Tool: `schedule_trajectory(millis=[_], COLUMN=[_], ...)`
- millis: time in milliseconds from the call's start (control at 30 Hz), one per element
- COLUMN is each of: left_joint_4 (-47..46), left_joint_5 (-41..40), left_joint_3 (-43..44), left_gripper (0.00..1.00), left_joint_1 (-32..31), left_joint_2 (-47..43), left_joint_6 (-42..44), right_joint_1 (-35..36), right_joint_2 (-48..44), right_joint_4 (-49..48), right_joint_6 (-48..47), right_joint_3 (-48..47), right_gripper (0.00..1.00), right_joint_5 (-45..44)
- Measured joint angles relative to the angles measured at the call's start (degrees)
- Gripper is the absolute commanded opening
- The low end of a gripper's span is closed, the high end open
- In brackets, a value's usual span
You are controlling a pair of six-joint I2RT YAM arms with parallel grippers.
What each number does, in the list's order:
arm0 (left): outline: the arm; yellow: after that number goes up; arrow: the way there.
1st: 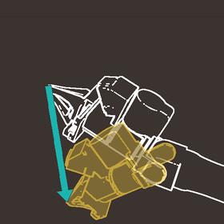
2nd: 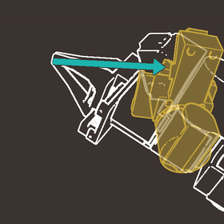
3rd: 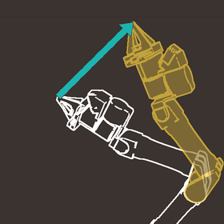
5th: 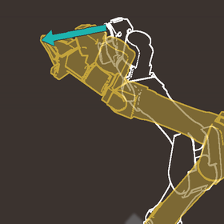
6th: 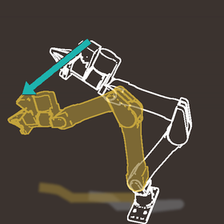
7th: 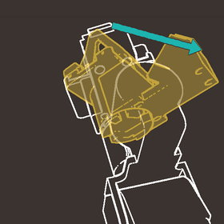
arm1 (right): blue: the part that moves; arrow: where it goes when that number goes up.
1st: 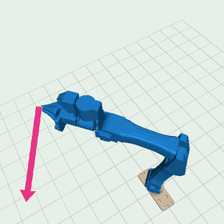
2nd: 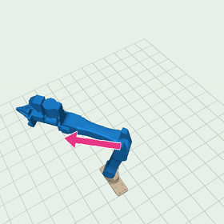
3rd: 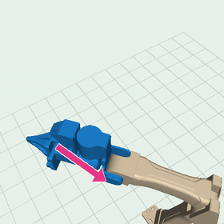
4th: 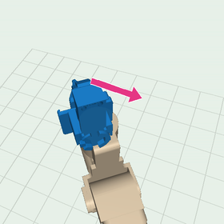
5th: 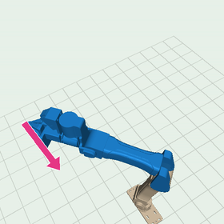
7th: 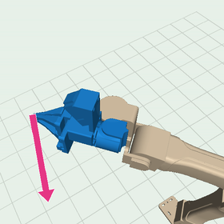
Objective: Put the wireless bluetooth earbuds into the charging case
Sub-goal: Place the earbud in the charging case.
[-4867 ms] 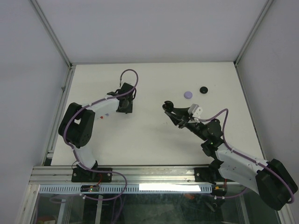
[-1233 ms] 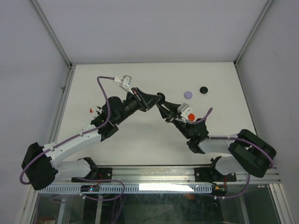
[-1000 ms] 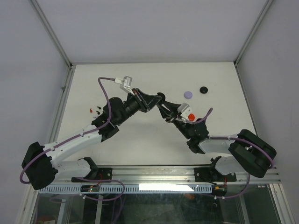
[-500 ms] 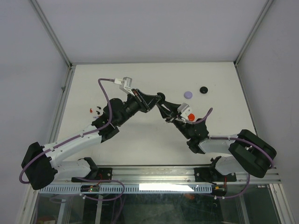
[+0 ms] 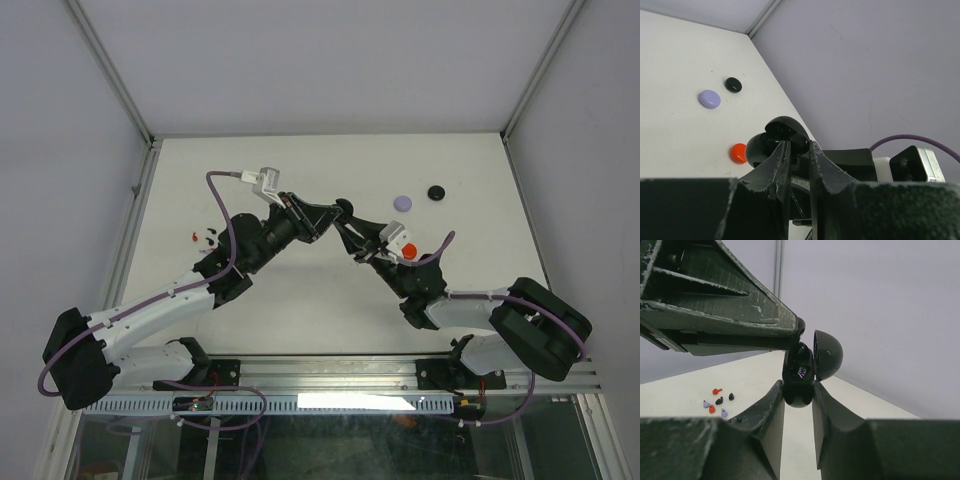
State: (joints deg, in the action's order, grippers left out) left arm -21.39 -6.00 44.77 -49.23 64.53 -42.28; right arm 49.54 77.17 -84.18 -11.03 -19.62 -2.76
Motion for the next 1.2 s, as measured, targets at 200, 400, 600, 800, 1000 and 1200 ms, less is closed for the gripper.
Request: schedule_trajectory(millis=[200,400,600,800,1000,1200], left_joint_4=[0.1,0.1,-0.1,0.0,0.1,1.1], left_joint_5=[-0.1,-0.4,-0.5,-1.5,-1.6,-2.6], left_joint_3=[-0.4,-0.5,-0.5,-0.5,-0.5,-0.5], left_gripper=[0.13,0.15,0.19,0.26,0.28,0.34], left_joint_1=[-0.3,-0.7,-0.7,-1.4,-1.9,-2.1], left_joint_2=[0.0,0.1,0.4,0.4,0.4,0.1], left_joint_6=[0.8,1.4,1.4,1.4,1.4,0.9], right_joint_1=[0.0,0.0,0.0,0.0,0.0,0.0], right_joint_2=[0.0,0.0,0.0,0.0,0.0,0.0], right_joint_4=[0.0,-0.1,0.0,0.0,0.1,0.9], right_joint_6=[0.0,0.0,0.0,0.0,0.0,0.0], right_joint_3=[0.0,0.0,0.0,0.0,0.0,0.0], right_gripper=[0.00,0.00,0.00,0.00,0.00,0.00], right_joint_5=[0.0,0.0,-0.1,0.0,0.2,0.2])
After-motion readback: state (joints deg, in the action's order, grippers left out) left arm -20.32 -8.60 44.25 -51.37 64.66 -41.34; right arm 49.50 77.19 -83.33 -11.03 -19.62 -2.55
